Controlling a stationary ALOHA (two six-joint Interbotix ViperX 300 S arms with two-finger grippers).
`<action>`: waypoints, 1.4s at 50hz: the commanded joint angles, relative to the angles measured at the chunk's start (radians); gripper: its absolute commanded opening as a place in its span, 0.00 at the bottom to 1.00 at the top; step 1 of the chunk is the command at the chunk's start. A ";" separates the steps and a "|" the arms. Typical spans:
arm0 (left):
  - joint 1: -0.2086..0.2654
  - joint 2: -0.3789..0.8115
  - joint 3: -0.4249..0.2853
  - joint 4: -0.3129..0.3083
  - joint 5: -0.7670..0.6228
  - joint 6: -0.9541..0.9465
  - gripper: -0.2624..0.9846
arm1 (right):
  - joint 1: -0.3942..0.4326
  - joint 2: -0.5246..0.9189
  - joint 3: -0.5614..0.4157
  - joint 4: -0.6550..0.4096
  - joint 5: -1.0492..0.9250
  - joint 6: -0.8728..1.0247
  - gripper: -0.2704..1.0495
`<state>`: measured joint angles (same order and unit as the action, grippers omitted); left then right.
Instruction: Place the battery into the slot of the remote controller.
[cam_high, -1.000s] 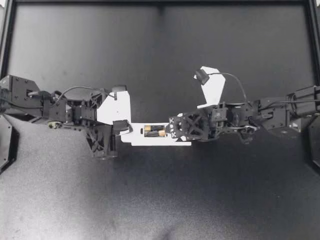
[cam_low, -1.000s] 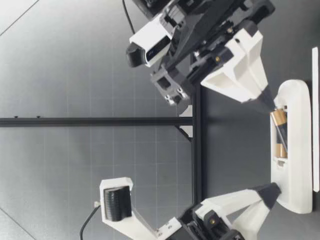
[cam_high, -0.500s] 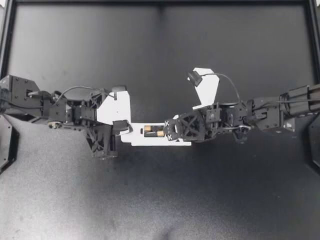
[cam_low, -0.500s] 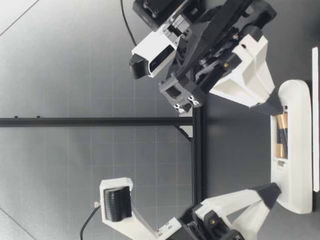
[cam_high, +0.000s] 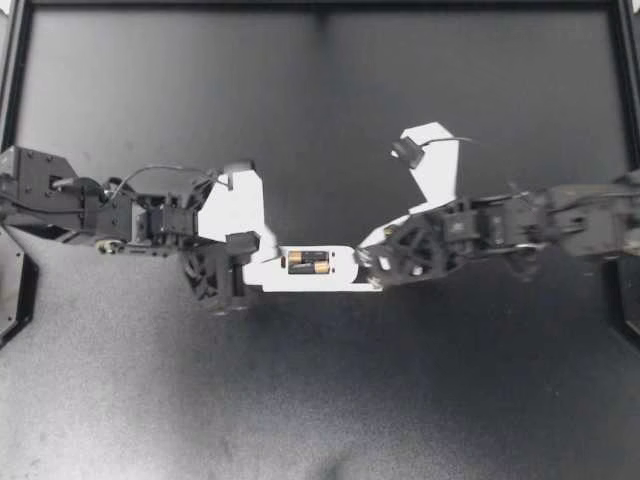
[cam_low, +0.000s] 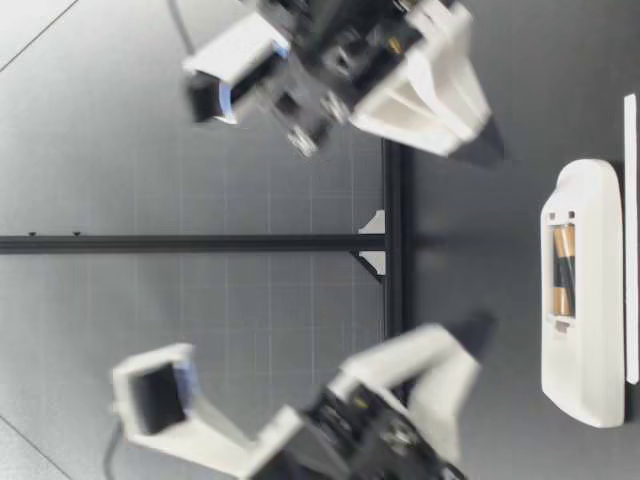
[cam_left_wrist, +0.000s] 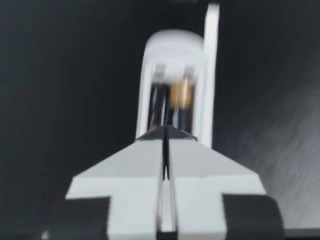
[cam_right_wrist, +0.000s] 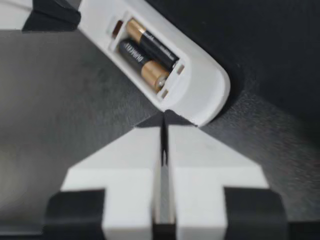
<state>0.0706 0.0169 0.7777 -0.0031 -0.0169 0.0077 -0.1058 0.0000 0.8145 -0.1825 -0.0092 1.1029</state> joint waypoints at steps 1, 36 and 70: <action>-0.017 -0.006 -0.043 0.000 -0.038 0.002 0.07 | -0.025 -0.094 0.014 -0.044 0.028 -0.003 0.11; -0.014 0.183 -0.146 0.000 -0.009 0.005 0.07 | -0.058 -0.192 0.104 -0.051 -0.018 -0.005 0.11; -0.018 0.025 -0.135 -0.011 0.021 -0.020 0.07 | -0.051 -0.288 0.109 -0.201 -0.044 -0.084 0.11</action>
<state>0.0552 0.1150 0.6519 -0.0138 0.0046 -0.0138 -0.1549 -0.2393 0.9388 -0.3267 -0.0537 1.0308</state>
